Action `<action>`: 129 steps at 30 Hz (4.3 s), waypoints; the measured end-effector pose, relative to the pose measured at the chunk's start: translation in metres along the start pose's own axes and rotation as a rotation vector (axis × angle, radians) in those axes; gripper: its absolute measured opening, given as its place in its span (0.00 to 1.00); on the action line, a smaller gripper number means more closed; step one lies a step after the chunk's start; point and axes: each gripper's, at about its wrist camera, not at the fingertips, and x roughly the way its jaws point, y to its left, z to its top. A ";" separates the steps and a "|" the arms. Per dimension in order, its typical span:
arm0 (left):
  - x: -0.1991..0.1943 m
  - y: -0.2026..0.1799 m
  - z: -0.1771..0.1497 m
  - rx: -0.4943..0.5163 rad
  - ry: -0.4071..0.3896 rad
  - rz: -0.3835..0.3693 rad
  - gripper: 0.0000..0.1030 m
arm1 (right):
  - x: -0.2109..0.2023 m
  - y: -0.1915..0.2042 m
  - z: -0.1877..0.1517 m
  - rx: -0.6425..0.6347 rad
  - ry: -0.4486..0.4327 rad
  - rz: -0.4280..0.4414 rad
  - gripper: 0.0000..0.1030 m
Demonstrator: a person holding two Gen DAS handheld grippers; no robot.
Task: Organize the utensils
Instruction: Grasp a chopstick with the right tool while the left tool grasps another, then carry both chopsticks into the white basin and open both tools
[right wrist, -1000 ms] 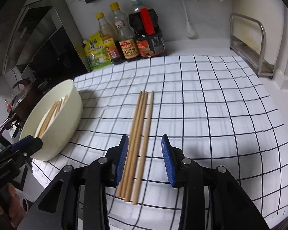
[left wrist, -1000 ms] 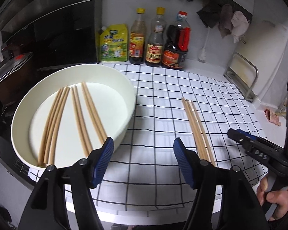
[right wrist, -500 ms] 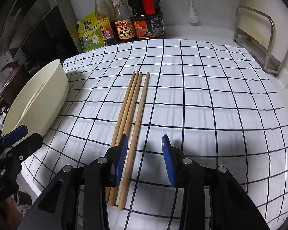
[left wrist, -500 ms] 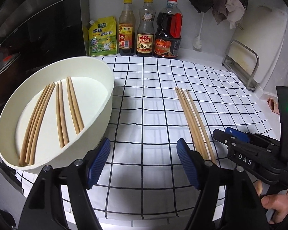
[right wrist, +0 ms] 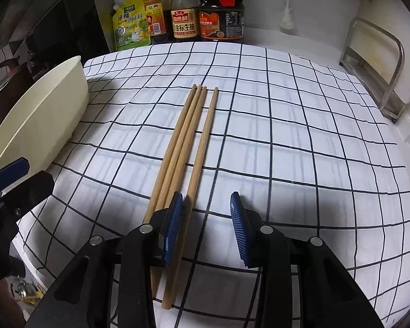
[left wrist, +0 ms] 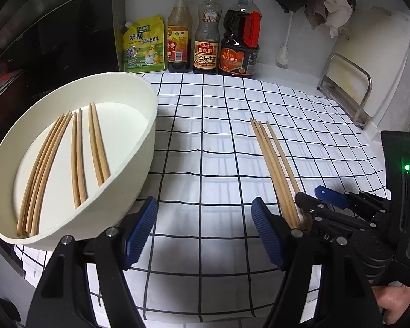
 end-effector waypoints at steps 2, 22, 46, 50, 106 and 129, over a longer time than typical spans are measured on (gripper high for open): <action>0.004 -0.005 0.001 0.008 0.010 -0.003 0.69 | -0.001 -0.006 0.000 0.014 -0.002 0.001 0.34; 0.053 -0.056 0.005 0.084 0.086 0.002 0.72 | -0.004 -0.059 0.001 0.103 -0.014 0.036 0.34; 0.068 -0.059 0.003 0.080 0.156 0.022 0.77 | -0.004 -0.060 0.002 0.102 -0.021 0.041 0.34; 0.069 -0.054 0.004 0.073 0.150 0.040 0.77 | -0.003 -0.059 0.002 0.091 -0.023 0.037 0.34; -0.054 0.133 0.044 -0.113 -0.096 0.087 0.07 | -0.048 0.145 0.070 -0.079 -0.163 0.323 0.06; -0.001 0.209 0.032 -0.229 0.008 0.136 0.07 | 0.023 0.237 0.094 -0.205 -0.023 0.321 0.06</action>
